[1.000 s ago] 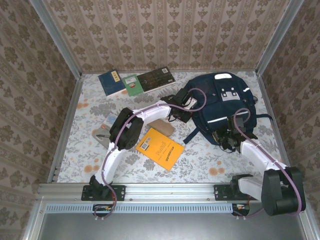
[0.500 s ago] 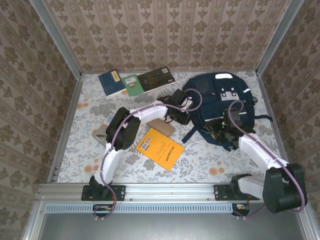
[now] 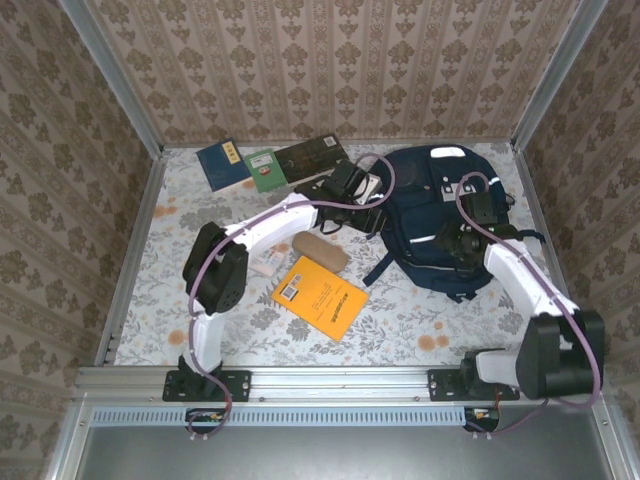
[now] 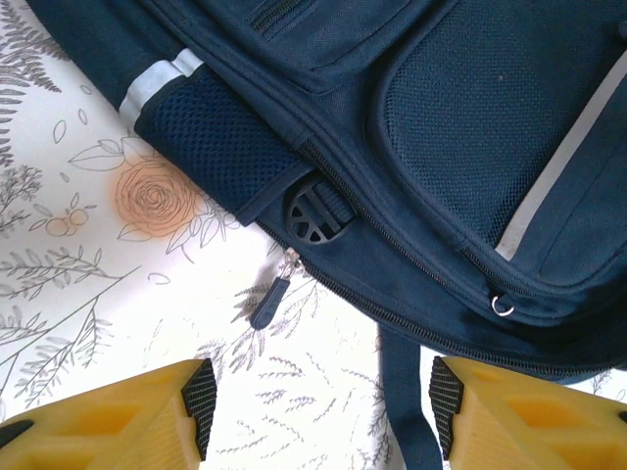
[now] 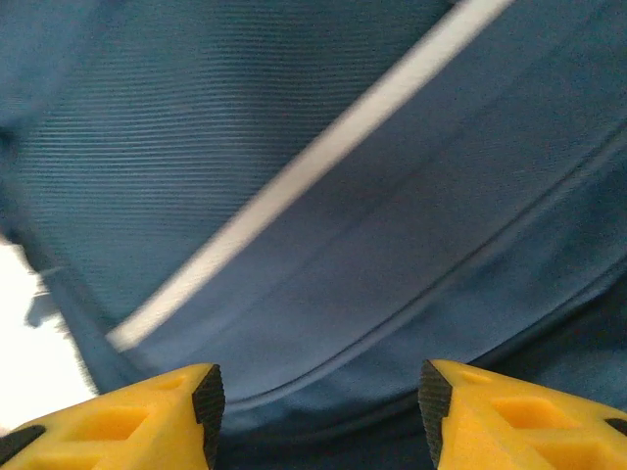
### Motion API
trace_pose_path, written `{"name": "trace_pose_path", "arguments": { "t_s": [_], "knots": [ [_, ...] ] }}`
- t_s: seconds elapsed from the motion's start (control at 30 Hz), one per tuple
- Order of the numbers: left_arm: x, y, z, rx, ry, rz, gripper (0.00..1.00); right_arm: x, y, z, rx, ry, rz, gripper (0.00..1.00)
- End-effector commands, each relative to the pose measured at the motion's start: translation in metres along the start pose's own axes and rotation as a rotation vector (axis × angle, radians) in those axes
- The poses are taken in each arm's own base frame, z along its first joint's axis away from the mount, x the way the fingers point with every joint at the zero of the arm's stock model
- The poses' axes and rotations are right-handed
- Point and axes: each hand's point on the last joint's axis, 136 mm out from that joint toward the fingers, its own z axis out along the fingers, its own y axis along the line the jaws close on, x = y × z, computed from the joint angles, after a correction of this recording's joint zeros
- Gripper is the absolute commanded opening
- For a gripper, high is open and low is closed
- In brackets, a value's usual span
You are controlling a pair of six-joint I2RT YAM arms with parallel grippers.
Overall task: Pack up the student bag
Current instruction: Move the student bag to the top-right of the table.
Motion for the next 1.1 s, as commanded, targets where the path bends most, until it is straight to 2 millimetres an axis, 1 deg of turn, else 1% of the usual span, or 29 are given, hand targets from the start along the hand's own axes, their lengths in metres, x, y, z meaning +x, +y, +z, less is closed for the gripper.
{"name": "trace_pose_path", "arguments": {
  "t_s": [0.0, 0.07, 0.1, 0.17, 0.27, 0.33, 0.37, 0.43, 0.5, 0.6, 0.67, 0.77, 0.83, 0.9, 0.97, 1.07],
  "knots": [
    [0.001, 0.011, -0.017, -0.050, -0.023, -0.054, 0.64, 0.009, -0.022, 0.012, 0.102, 0.061, -0.067, 0.55],
    [0.002, 0.020, -0.024, -0.072, -0.035, -0.081, 0.66, 0.025, -0.011, 0.020, 0.034, 0.116, -0.056, 0.54],
    [0.005, 0.026, -0.026, -0.078, -0.037, -0.100, 0.67, 0.037, -0.006, 0.030, 0.019, 0.160, -0.055, 0.53],
    [0.009, 0.037, -0.032, -0.097, -0.043, -0.137, 0.67, 0.059, 0.007, 0.038, -0.013, 0.215, -0.067, 0.52],
    [0.015, 0.051, -0.042, -0.126, -0.053, -0.178, 0.67, 0.079, 0.042, 0.051, -0.100, 0.264, -0.071, 0.52],
    [0.021, 0.058, -0.048, -0.145, -0.056, -0.199, 0.67, 0.090, 0.071, 0.058, -0.160, 0.301, -0.067, 0.52],
    [0.024, 0.061, -0.050, -0.151, -0.054, -0.207, 0.67, 0.093, 0.082, 0.061, -0.178, 0.314, -0.067, 0.52],
    [0.028, 0.066, -0.056, -0.168, -0.059, -0.220, 0.67, 0.097, 0.113, 0.066, -0.226, 0.338, -0.086, 0.51],
    [0.033, 0.070, -0.061, -0.185, -0.060, -0.227, 0.67, 0.095, 0.139, 0.068, -0.250, 0.344, -0.119, 0.52],
    [0.041, 0.074, -0.071, -0.207, -0.063, -0.240, 0.67, 0.087, 0.176, 0.068, -0.288, 0.338, -0.160, 0.52],
    [0.047, 0.076, -0.078, -0.219, -0.067, -0.247, 0.67, 0.079, 0.198, 0.068, -0.317, 0.332, -0.177, 0.52],
    [0.057, 0.079, -0.089, -0.237, -0.076, -0.270, 0.67, 0.069, 0.226, 0.067, -0.349, 0.326, -0.206, 0.52],
    [0.065, 0.080, -0.095, -0.242, -0.077, -0.292, 0.67, 0.063, 0.238, 0.063, -0.353, 0.319, -0.224, 0.52],
    [0.074, 0.081, -0.101, -0.246, -0.083, -0.326, 0.67, 0.055, 0.243, 0.056, -0.351, 0.290, -0.245, 0.52],
    [0.085, 0.082, -0.106, -0.249, -0.090, -0.382, 0.67, 0.047, 0.242, 0.044, -0.340, 0.248, -0.277, 0.54],
    [0.105, 0.091, -0.116, -0.296, -0.096, -0.516, 0.67, 0.042, 0.235, 0.026, -0.344, 0.192, -0.349, 0.57]
  ]
}}
